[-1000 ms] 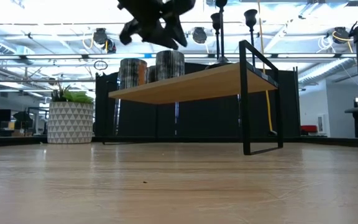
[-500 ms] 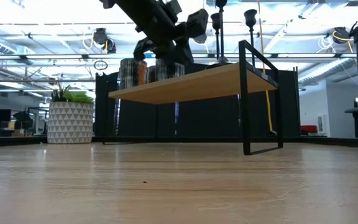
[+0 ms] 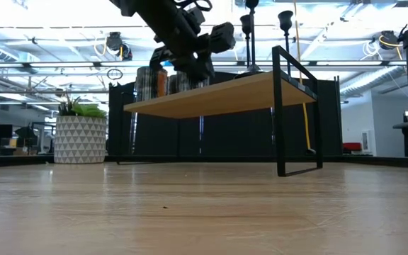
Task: Pick & Place candle stick holders
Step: Put the white scented candle on the shelf, then return to Home Position
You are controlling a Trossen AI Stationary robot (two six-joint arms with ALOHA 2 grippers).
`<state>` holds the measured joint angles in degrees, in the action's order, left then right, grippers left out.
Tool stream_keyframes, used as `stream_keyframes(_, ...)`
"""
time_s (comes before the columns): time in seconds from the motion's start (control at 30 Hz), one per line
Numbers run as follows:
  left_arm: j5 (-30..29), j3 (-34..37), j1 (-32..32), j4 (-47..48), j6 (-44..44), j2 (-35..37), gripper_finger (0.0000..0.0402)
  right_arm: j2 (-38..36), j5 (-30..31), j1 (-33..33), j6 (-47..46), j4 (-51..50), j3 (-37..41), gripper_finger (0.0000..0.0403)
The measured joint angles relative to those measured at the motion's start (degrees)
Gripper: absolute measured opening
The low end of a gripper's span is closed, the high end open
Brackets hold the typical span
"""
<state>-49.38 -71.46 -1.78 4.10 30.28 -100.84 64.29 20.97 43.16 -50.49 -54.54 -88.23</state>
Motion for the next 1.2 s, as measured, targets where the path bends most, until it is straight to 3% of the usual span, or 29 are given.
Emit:
stream_keyframes(0.37,-4.7,0.0,-0.1,2.3,0.2,0.0,0.0072,0.0,0.0,0.0,0.0,0.0,0.0,0.0006)
stream_keyframes(0.6,-4.6,0.0,-0.8,2.2,1.0,0.1,0.0072,0.0,0.0,0.0,0.0,0.0,0.0,0.0006)
stream_keyframes(0.67,-1.1,0.0,-1.8,2.4,1.5,1.4,0.0072,0.0,-0.1,0.0,0.0,0.0,0.0,0.0006)
stream_keyframes(0.83,15.7,0.0,-4.8,4.4,-2.1,7.3,0.0072,0.0,-0.2,0.1,2.5,-1.1,0.0,0.0006)
stream_keyframes(0.9,19.9,0.0,-5.9,6.9,-1.5,10.2,0.0072,-0.2,-0.2,0.1,4.8,-1.5,0.0,0.0006)
stream_keyframes(1.2,21.9,0.0,-12.5,20.0,2.1,22.4,0.0072,-2.9,0.0,0.1,12.8,-3.9,1.1,0.0006)
